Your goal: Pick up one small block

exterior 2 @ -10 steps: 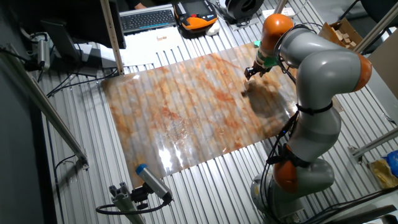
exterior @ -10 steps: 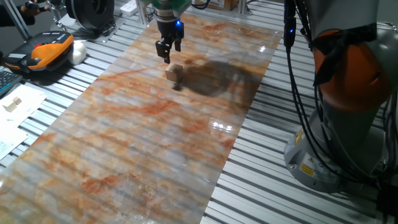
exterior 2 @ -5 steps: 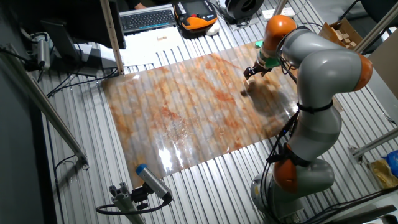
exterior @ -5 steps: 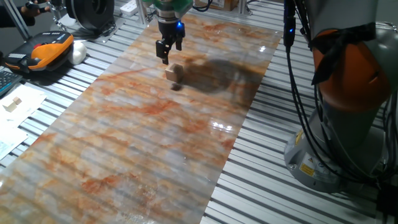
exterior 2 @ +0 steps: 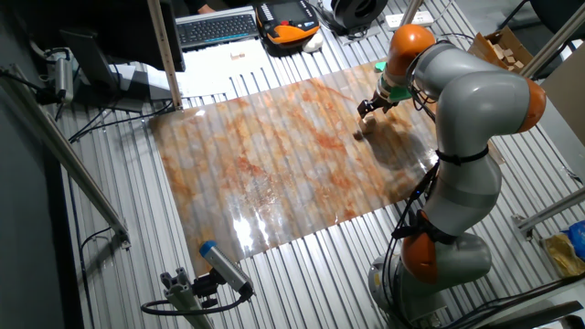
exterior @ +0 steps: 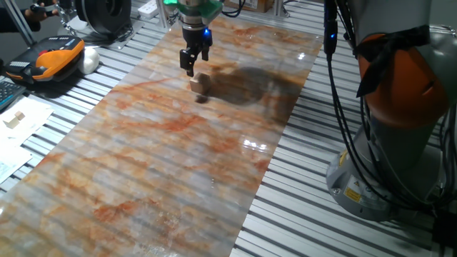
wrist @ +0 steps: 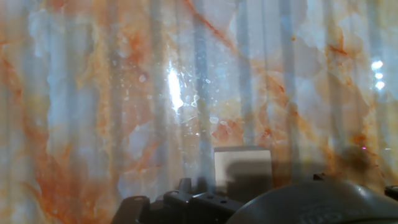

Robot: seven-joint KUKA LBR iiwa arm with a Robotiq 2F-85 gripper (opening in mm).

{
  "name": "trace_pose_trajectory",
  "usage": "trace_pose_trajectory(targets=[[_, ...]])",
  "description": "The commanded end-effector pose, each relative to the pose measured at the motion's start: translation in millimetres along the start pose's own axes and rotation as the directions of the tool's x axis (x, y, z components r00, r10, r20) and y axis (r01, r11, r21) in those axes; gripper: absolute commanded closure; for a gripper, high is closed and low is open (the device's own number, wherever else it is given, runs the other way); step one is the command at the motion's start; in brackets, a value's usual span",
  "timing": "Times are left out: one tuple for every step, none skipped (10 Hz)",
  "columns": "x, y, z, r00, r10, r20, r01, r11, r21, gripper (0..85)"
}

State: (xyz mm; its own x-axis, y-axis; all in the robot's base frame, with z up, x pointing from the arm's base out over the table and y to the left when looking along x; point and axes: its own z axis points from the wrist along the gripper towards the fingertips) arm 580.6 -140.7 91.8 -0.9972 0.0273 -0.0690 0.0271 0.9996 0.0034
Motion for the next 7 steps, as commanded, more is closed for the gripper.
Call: trace_pose_trajectory(targets=[[-0.4, 0.6, 1.5, 1.000, 0.000, 0.002, 0.000, 1.000, 0.006, 0.0], [-0.7, 1.2, 3.3, 1.000, 0.000, 0.002, 0.000, 1.000, 0.013, 0.0], [-1.0, 1.5, 5.4, 1.000, -0.003, 0.002, 0.003, 1.000, 0.014, 0.0], [-1.0, 1.6, 6.6, 1.000, -0.006, 0.002, 0.006, 1.000, 0.012, 0.0], [-1.2, 1.8, 8.2, 1.000, -0.011, 0.002, 0.011, 1.000, 0.009, 0.0], [-1.5, 2.4, 10.0, 1.000, -0.016, 0.000, 0.016, 1.000, 0.010, 17.0], [-1.6, 2.7, 12.5, 1.000, -0.019, -0.004, 0.019, 1.000, 0.010, 17.0]])
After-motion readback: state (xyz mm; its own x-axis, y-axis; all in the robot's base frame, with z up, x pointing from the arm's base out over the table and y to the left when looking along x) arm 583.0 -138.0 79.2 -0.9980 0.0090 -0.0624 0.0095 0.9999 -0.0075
